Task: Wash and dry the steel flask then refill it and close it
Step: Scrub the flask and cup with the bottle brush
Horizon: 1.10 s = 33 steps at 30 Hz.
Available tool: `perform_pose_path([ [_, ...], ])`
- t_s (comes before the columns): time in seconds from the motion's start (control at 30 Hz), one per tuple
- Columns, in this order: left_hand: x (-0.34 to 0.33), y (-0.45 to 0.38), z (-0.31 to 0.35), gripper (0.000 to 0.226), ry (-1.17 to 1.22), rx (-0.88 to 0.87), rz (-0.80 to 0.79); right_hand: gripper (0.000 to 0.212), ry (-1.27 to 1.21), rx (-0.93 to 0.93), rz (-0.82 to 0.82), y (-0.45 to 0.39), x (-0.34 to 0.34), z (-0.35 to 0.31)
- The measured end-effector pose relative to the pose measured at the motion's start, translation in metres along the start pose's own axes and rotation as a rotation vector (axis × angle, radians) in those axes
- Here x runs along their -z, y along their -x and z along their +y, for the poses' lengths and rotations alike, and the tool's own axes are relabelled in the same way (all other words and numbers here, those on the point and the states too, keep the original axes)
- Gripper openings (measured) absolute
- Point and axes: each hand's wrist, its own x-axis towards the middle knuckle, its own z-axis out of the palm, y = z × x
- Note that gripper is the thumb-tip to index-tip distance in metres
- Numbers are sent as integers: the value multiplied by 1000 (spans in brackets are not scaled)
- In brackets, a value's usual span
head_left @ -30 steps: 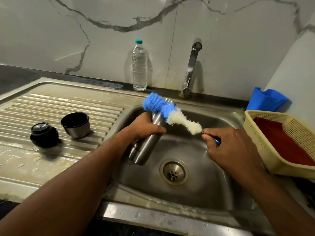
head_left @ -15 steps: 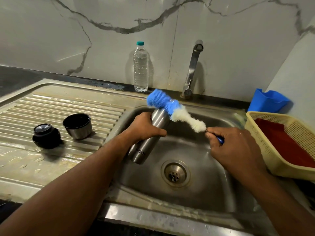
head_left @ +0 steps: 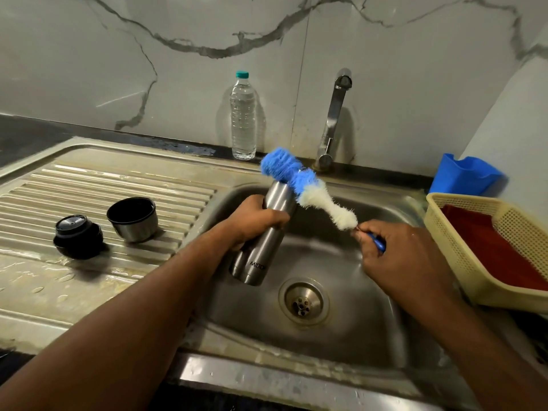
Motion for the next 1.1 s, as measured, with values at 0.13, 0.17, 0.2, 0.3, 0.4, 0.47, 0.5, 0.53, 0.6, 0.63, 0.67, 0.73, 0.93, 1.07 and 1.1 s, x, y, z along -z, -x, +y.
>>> perform_pose_path([
  [0.13,-1,-2,-6,49,-125,-14,24,14,17,-15,-19,0,0,-1],
  [0.17,-1,-3,-7,53,-161,-23,47,13,12,-17,6,0,1,0],
  [0.2,-1,-4,-7,55,-181,-37,71,13,3,-14,12,0,1,1],
  [0.3,0,-3,-7,56,-211,-67,90,13,2,-9,-58,0,-1,0],
  [0.4,2,-3,-6,58,-272,-64,125,14,5,-22,16,-2,1,2],
  [0.47,1,-3,-7,63,-305,-64,125,14,-7,-21,7,-1,1,2],
  [0.5,1,-3,-8,66,-327,-72,120,13,0,-17,-24,-1,1,1],
  [0.53,1,-3,-8,68,-349,-89,120,13,11,-16,-46,-1,1,1],
  [0.6,2,-2,-7,70,-364,-122,126,14,10,-22,-17,-1,3,2],
  [0.63,2,-2,-7,69,-362,-131,127,14,-2,-25,5,-1,3,2],
  [0.67,2,-2,-5,68,-362,-136,123,14,-13,-18,6,-1,3,1],
  [0.73,1,-1,-5,64,-354,-123,112,12,-3,-5,-35,0,1,-1],
  [0.93,3,-3,-6,69,-265,-50,67,13,-24,-43,-23,-2,0,4],
  [1.07,2,4,0,79,-138,13,9,15,-14,-72,-31,-3,-2,8],
  [1.1,2,4,0,83,-123,22,17,16,-27,-76,-18,-3,-2,8],
])
